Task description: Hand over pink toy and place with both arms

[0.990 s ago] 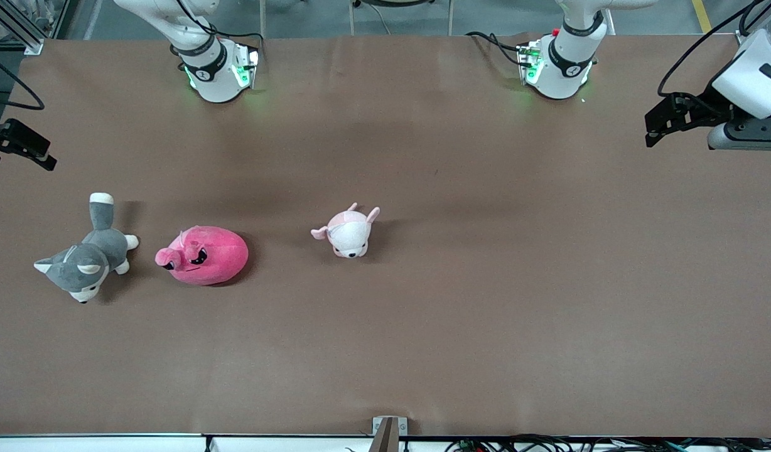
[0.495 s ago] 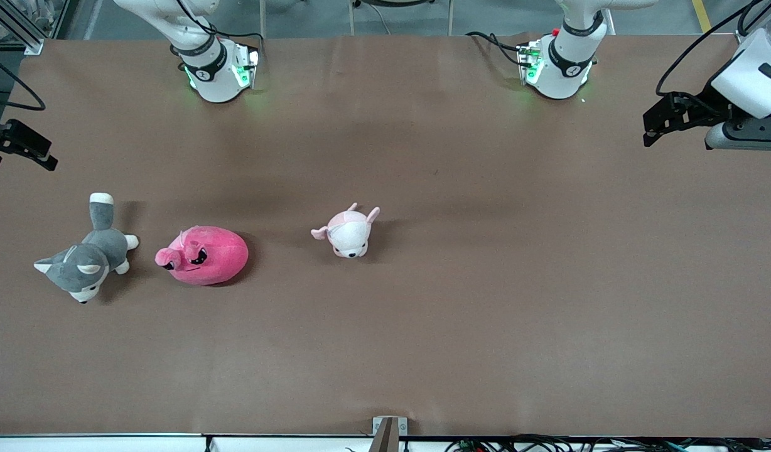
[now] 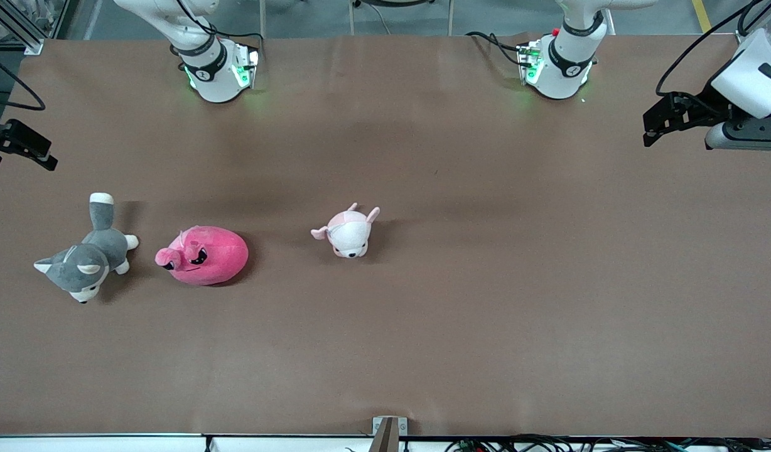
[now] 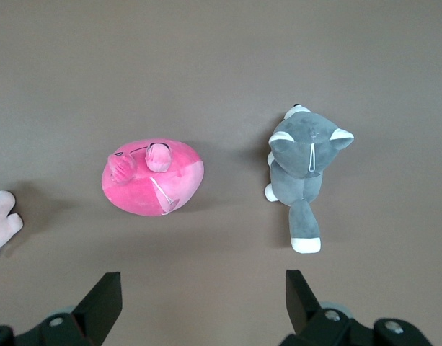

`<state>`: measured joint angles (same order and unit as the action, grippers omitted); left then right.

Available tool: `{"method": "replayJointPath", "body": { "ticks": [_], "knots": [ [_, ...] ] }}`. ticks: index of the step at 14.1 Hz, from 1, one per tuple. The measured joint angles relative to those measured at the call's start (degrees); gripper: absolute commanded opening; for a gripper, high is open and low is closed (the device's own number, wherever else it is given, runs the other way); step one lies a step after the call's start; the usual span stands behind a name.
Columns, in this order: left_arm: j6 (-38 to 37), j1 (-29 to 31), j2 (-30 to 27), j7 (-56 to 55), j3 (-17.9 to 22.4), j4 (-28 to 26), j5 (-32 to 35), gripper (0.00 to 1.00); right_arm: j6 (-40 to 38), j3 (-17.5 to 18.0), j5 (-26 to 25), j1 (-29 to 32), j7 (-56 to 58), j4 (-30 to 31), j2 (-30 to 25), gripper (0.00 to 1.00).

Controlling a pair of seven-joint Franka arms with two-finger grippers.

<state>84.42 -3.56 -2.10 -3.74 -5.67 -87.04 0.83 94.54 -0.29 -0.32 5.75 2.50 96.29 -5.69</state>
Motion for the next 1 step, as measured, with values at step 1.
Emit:
{"method": "replayJointPath", "body": {
  "ticks": [1],
  "knots": [
    [0.0, 0.0, 0.0, 0.0, 0.0, 0.0, 0.0, 1.0, 0.0, 0.0, 0.0, 0.0, 0.0, 0.0, 0.0, 1.0]
  ]
}}
